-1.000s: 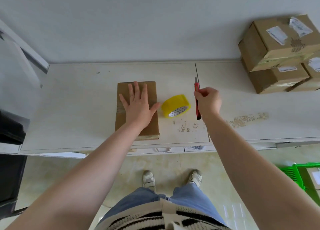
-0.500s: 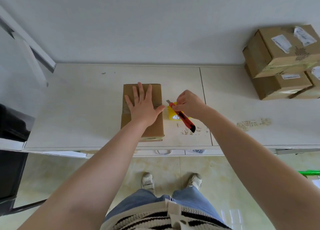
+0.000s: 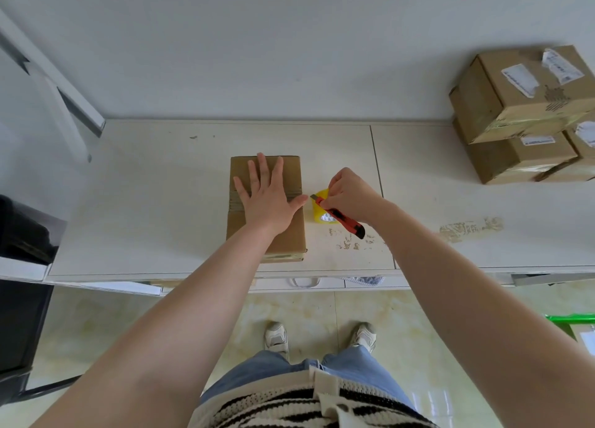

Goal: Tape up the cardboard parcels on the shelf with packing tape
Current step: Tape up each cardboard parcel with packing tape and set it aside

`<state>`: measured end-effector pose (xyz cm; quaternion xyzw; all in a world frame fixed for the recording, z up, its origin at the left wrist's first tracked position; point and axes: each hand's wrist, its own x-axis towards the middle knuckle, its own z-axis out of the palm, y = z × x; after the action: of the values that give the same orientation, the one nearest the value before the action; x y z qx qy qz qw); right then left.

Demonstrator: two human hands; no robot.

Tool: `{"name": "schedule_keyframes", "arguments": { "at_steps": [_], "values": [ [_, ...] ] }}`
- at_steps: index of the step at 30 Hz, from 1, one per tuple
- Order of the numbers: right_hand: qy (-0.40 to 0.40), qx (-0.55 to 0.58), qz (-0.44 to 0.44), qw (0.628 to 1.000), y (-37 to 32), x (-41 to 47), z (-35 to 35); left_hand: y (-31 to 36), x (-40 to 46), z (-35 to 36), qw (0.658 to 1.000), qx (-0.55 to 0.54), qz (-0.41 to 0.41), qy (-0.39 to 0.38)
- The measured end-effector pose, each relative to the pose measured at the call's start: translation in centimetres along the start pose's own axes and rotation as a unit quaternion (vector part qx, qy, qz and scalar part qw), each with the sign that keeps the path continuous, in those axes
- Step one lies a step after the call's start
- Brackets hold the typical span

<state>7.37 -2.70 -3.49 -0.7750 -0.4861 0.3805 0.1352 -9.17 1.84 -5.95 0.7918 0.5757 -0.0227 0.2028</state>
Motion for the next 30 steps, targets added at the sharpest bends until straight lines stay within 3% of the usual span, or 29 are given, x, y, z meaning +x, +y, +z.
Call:
{"name": "schedule_keyframes", "arguments": {
  "at_steps": [1,3,5,7,9,11,16,18,21,24,27,30],
  "values": [
    [0.012,0.009,-0.008,1.000,0.0,0.0,0.1,0.0,0.0,0.0,1.000,-0.002,0.000,0.000],
    [0.067,0.137,-0.018,0.988,0.3,-0.3,0.3,0.0,-0.1,0.0,1.000,-0.009,0.001,0.000],
    [0.144,0.332,0.002,0.932,0.9,-0.9,0.1,0.0,0.0,0.1,1.000,-0.010,0.002,0.005],
    [0.215,0.399,0.053,0.890,2.9,-0.9,-0.1,0.0,0.0,0.1,1.000,-0.015,0.003,0.006],
    [0.255,0.310,0.120,0.908,5.7,-0.9,0.0,0.0,0.1,0.1,1.000,-0.016,0.003,0.006],
    [0.234,0.204,0.166,0.936,8.5,-1.2,0.5,0.0,0.1,0.2,1.000,-0.013,0.004,0.010],
    [0.196,0.178,0.209,0.941,11.5,-1.0,1.7,0.0,0.3,0.3,1.000,-0.005,-0.001,0.007],
    [0.198,0.109,0.198,0.954,11.3,-0.5,1.2,0.1,0.2,0.3,1.000,-0.007,0.000,0.007],
    [0.218,0.054,0.054,0.973,7.5,0.2,-0.4,0.0,0.1,0.2,1.000,-0.008,0.004,0.009],
    [0.089,-0.045,-0.137,0.986,1.4,1.2,-1.4,0.0,0.2,0.2,1.000,-0.003,0.005,0.004],
    [-0.070,-0.173,-0.144,0.972,-1.6,2.1,-0.7,-0.1,0.2,0.3,1.000,0.004,0.005,0.004],
    [-0.119,-0.226,-0.120,0.959,-1.9,2.3,-0.6,-0.2,0.2,0.2,1.000,0.002,0.005,0.004]
  ]
}}
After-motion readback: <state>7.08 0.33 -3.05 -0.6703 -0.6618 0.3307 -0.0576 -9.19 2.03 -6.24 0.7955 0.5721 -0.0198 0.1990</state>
